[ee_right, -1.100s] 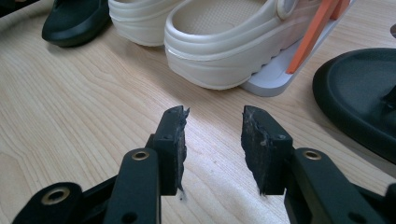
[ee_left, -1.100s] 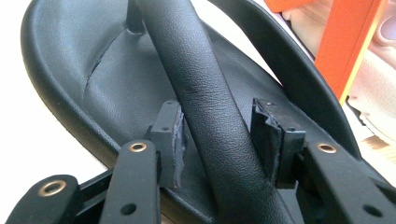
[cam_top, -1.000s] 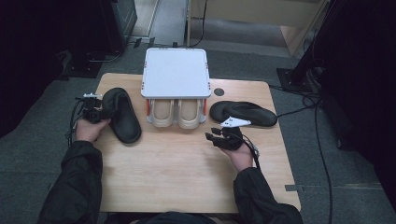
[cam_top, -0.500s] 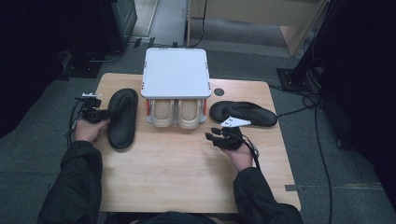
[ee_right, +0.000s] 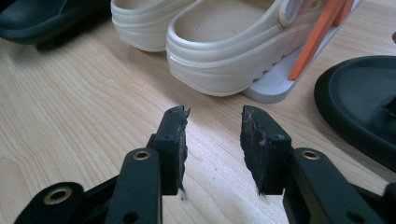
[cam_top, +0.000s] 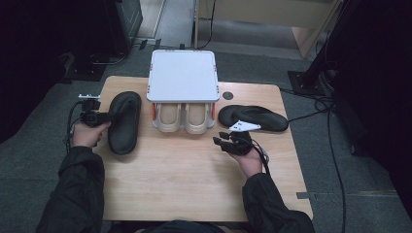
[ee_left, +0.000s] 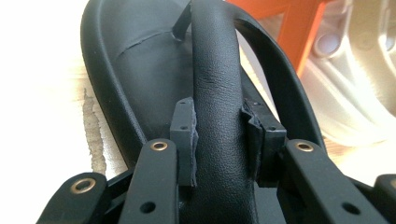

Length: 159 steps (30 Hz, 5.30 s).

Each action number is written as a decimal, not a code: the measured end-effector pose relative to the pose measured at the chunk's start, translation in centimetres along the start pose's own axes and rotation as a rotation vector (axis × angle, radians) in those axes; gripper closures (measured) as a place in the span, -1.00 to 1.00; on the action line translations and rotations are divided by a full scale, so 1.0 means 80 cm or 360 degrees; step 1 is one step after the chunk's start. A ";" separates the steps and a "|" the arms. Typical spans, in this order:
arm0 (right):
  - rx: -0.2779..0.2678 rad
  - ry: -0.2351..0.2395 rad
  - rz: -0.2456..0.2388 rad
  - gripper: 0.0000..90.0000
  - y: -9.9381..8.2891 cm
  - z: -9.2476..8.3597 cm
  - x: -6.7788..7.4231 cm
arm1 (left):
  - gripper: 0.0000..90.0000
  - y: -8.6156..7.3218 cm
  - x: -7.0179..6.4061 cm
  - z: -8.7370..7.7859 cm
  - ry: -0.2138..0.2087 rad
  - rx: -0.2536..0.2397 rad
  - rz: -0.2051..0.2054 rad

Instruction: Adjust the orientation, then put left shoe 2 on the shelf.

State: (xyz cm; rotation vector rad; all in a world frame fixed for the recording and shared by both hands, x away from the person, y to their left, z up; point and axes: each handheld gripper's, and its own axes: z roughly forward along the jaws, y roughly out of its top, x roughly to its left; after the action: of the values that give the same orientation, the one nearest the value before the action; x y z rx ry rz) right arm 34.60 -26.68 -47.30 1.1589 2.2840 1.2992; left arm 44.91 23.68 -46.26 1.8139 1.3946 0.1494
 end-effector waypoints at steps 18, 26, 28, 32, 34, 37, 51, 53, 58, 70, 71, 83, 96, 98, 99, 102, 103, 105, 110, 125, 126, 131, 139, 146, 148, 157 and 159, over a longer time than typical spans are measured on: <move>0.0026 0.0054 -0.0030 0.35 0.006 0.010 0.005 | 0.51 0.027 -0.015 -0.027 0.0006 -0.0002 -0.0024; 0.0027 0.0063 -0.0036 0.36 0.006 0.011 0.006 | 0.51 0.055 -0.023 -0.043 -0.0005 -0.0018 -0.0016; 0.0026 0.0064 -0.0033 0.35 0.006 0.011 0.005 | 0.51 0.064 -0.026 -0.048 0.0002 -0.0027 -0.0012; 0.0030 0.0067 -0.0031 0.35 0.006 0.010 0.005 | 0.51 0.076 -0.031 -0.056 0.0004 -0.0040 -0.0005; 0.0031 0.0067 -0.0031 0.35 0.006 0.010 0.005 | 0.51 0.084 -0.035 -0.061 0.0000 -0.0048 0.0000; 0.0027 0.0069 -0.0028 0.35 0.006 0.010 0.005 | 0.51 0.096 -0.040 -0.067 0.0012 -0.0055 0.0011; 0.0024 0.0067 -0.0013 0.35 0.006 0.009 0.003 | 0.51 0.148 -0.067 -0.080 -0.0001 -0.0087 0.0027; 0.0020 0.0071 -0.0004 0.35 0.006 0.008 0.003 | 0.51 0.156 -0.072 -0.080 -0.0011 -0.0097 0.0025; 0.0025 0.0076 -0.0010 0.36 0.005 0.008 0.005 | 0.51 0.173 -0.088 -0.074 -0.0009 -0.0099 0.0058; 0.0021 0.0069 -0.0017 0.35 0.003 0.002 0.005 | 0.51 0.204 -0.121 -0.039 -0.0065 -0.0098 0.0061; 0.0019 0.0069 -0.0018 0.35 0.003 0.002 0.005 | 0.51 0.206 -0.125 -0.035 -0.0062 -0.0095 0.0073; 0.0025 0.0044 0.0011 0.35 -0.004 -0.008 0.003 | 0.51 0.223 -0.156 0.002 -0.0108 -0.0107 0.0099; 0.0012 0.0004 0.0035 0.35 -0.013 -0.017 -0.001 | 0.51 0.221 -0.168 0.049 -0.0141 -0.0060 0.0091; 0.0007 0.0008 0.0043 0.35 -0.014 -0.018 -0.001 | 0.51 0.220 -0.168 0.053 -0.0148 -0.0057 0.0083; 0.0008 0.0005 0.0041 0.35 -0.014 -0.019 -0.002 | 0.51 0.220 -0.169 0.055 -0.0148 -0.0054 0.0085; 0.0003 0.0000 0.0039 0.35 -0.014 -0.019 -0.003 | 0.50 0.219 -0.169 0.058 -0.0155 -0.0052 0.0084; 0.0002 0.0000 0.0039 0.35 -0.014 -0.019 -0.003 | 0.50 0.219 -0.169 0.059 -0.0154 -0.0040 0.0089; 0.0002 0.0000 0.0042 0.35 -0.014 -0.019 -0.004 | 0.50 0.219 -0.168 0.060 -0.0153 -0.0035 0.0089; -0.0004 -0.0006 0.0041 0.34 -0.013 -0.019 -0.005 | 0.45 0.218 -0.169 0.059 -0.0147 -0.0023 0.0126; -0.0005 -0.0020 0.0100 0.29 -0.009 -0.030 -0.032 | -0.01 0.215 -0.166 0.014 -0.0122 -0.0032 0.0261; -0.0006 -0.0023 0.0104 0.29 -0.009 -0.030 -0.034 | 0.00 0.215 -0.165 0.010 -0.0123 -0.0039 0.0261; 0.0005 -0.0042 0.0100 0.29 -0.005 -0.030 -0.048 | 0.02 0.208 -0.159 -0.004 -0.0123 -0.0071 0.0237; -0.0015 -0.0061 0.0131 0.29 0.006 -0.031 -0.076 | 0.02 0.176 -0.151 -0.022 -0.0102 -0.0087 0.0230; -0.0006 -0.0076 0.0133 0.27 0.015 -0.032 -0.101 | 0.03 0.150 -0.136 -0.032 -0.0079 -0.0092 0.0198; 0.0009 -0.0110 0.0101 0.27 0.016 -0.032 -0.107 | 0.04 0.145 -0.133 -0.034 -0.0080 -0.0097 0.0191; -0.0016 -0.0192 0.0140 0.26 0.016 -0.039 -0.138 | 0.05 0.113 -0.123 -0.034 -0.0081 -0.0077 0.0218; -0.0035 -0.0215 0.0156 0.25 0.015 -0.043 -0.146 | 0.05 0.106 -0.121 -0.034 -0.0084 -0.0085 0.0213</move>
State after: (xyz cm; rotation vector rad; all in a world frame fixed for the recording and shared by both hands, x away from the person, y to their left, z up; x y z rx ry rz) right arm 40.77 -37.15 -46.13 1.3236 2.1361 1.2363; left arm 46.12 16.53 -35.31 1.8537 1.2219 0.2048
